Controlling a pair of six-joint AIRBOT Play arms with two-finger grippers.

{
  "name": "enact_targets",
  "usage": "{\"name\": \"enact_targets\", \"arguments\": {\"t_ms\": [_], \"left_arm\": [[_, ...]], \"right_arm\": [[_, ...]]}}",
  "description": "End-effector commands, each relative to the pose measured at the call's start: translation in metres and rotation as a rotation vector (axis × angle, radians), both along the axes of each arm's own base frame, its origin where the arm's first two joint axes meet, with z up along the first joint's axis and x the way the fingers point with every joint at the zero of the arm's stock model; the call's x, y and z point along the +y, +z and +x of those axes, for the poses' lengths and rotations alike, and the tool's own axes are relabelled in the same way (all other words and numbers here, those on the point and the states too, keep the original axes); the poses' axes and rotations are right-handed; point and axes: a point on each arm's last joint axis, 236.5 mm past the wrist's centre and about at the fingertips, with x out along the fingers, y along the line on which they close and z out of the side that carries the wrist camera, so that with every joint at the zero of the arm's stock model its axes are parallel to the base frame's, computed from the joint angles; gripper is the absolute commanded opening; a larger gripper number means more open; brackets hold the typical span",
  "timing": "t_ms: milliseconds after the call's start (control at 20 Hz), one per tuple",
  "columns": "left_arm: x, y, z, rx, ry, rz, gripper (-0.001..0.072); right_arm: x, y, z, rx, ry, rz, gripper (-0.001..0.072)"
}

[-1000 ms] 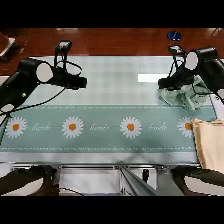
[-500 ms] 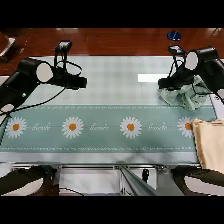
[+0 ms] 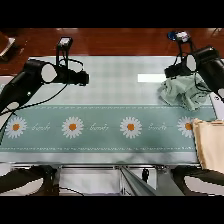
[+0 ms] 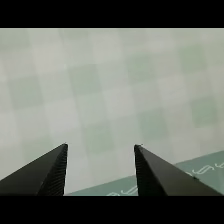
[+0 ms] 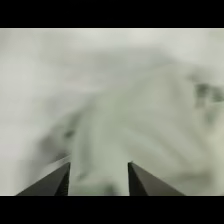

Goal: Fold the shirts.

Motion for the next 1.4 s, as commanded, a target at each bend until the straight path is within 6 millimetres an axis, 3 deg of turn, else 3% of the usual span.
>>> {"name": "enact_targets", "arguments": {"t_ms": [0,100,250,400,600,650,700,750,800,900,1000,1100,1200,1350], "left_arm": [[0.000,-0.009,0.014,-0.023,0.014,-0.006,0.0510],[0.002,-0.016,0.016,-0.014,0.019,-0.003,0.0510],[0.003,-0.020,0.017,-0.008,0.023,-0.001,0.0510],[0.003,-0.019,0.018,-0.011,0.023,-0.002,0.0510],[0.004,-0.022,0.014,0.010,0.022,0.003,0.0509],[0.005,-0.027,0.006,0.052,0.023,0.009,0.0509],[0.015,-0.035,-0.007,0.131,0.046,0.024,0.0509],[0.031,-0.040,-0.019,0.210,0.081,0.041,0.0509],[0.050,-0.041,-0.029,0.263,0.109,0.060,0.0509],[0.091,-0.025,-0.042,0.298,0.168,0.073,0.0509],[0.116,0.008,-0.051,0.233,0.232,0.033,0.0509],[0.112,0.041,-0.070,0.123,0.244,-0.048,0.0509],[0.087,0.067,-0.095,0.006,0.218,-0.184,0.0509],[0.057,0.072,-0.141,-0.082,0.153,-0.303,0.0509]], "right_arm": [[-0.082,0.017,0.025,-0.186,-0.203,-0.014,0.0416],[-0.124,-0.018,0.014,-0.137,-0.349,0.092,0.0416],[-0.149,-0.092,-0.020,0.062,-0.502,0.281,0.0416],[-0.148,-0.143,-0.043,0.209,-0.569,0.401,0.0416],[-0.122,-0.169,-0.045,0.287,-0.529,0.499,0.0383],[-0.111,-0.170,-0.043,0.298,-0.505,0.538,0.0265],[-0.100,-0.169,-0.042,0.308,-0.471,0.577,0.0103],[-0.088,-0.163,-0.038,0.309,-0.431,0.622,0.0027],[-0.078,-0.150,-0.031,0.290,-0.385,0.656,0.0026],[-0.064,-0.097,-0.006,0.172,-0.282,0.708,0.0026],[-0.056,-0.012,0.019,-0.025,-0.179,0.724,0.0026],[-0.041,0.088,0.027,-0.237,-0.062,0.705,0.0026],[-0.013,0.169,0.014,-0.384,0.069,0.654,0.0026],[0.044,0.276,-0.024,-0.567,0.269,0.591,0.0026]]}}
